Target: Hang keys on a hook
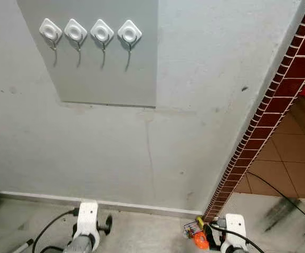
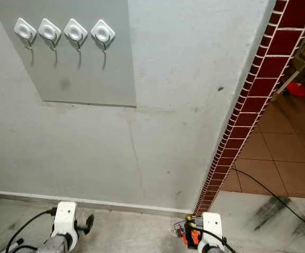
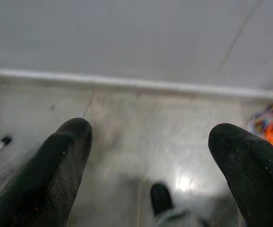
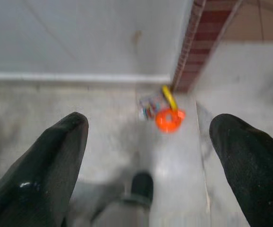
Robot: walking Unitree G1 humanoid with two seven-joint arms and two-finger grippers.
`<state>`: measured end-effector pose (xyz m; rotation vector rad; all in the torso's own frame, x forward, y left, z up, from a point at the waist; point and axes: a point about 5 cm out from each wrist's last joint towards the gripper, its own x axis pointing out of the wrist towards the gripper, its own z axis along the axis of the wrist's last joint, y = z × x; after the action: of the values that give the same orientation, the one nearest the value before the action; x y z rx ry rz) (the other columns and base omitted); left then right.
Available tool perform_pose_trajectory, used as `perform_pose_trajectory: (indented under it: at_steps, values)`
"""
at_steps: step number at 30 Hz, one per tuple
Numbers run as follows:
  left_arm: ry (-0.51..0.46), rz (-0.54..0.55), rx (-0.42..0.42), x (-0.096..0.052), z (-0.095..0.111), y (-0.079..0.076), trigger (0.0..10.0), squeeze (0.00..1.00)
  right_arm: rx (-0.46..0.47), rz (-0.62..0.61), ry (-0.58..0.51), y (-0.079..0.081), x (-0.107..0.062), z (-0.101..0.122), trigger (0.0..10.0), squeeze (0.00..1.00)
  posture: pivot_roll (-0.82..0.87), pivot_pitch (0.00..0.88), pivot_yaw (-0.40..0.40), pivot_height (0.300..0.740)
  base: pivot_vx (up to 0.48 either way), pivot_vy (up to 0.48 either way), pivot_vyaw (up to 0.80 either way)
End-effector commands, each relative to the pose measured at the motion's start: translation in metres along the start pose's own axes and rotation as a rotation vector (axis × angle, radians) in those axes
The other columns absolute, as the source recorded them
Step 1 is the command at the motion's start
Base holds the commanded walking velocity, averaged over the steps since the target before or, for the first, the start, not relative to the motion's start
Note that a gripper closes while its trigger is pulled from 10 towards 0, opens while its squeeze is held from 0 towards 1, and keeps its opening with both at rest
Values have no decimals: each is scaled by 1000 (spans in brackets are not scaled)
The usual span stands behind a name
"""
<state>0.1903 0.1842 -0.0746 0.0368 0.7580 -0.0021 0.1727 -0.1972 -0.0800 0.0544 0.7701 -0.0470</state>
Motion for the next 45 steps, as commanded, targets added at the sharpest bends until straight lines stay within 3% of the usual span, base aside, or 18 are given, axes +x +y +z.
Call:
perform_pose_trajectory:
  at_steps: [1, 6, 13, 23, 30, 35, 45]
  values:
    - [63, -28, 40, -4, -12, 5, 10000, 0, -16, -6, 56, 0, -2, -10, 10000, 0, -78, 0, 53, 740, 0, 0, 0]
    - [110, -24, 12, -6, -21, 5, 10000, 0, -11, -27, 103, -4, -6, -20, 10000, 0, -72, 0, 45, 740, 0, 0, 0]
    - [132, -52, 33, -3, -16, -3, 10000, 0, -19, -42, 161, -5, -10, -31, 10000, 0, -63, 0, 25, 740, 0, 0, 0]
    - [116, -87, 34, 4, -2, -13, 10000, 0, -9, -52, 146, -6, -6, -23, 10000, 0, -80, 0, 6, 740, 0, 0, 0]
    - [105, -93, 20, 7, 3, -24, 10000, 0, -60, -39, 150, -13, -5, -18, 10000, 0, -37, 0, -26, 740, 0, 0, 0]
    - [105, -90, 11, 6, 1, -22, 10000, 0, -56, -42, 148, -14, -5, -16, 10000, 0, -30, 0, -16, 740, 0, 0, 0]
    - [125, -74, 23, 2, -7, -12, 10000, 0, -53, -7, 136, 0, -2, -15, 10000, 0, -38, 0, 4, 740, 0, 0, 0]
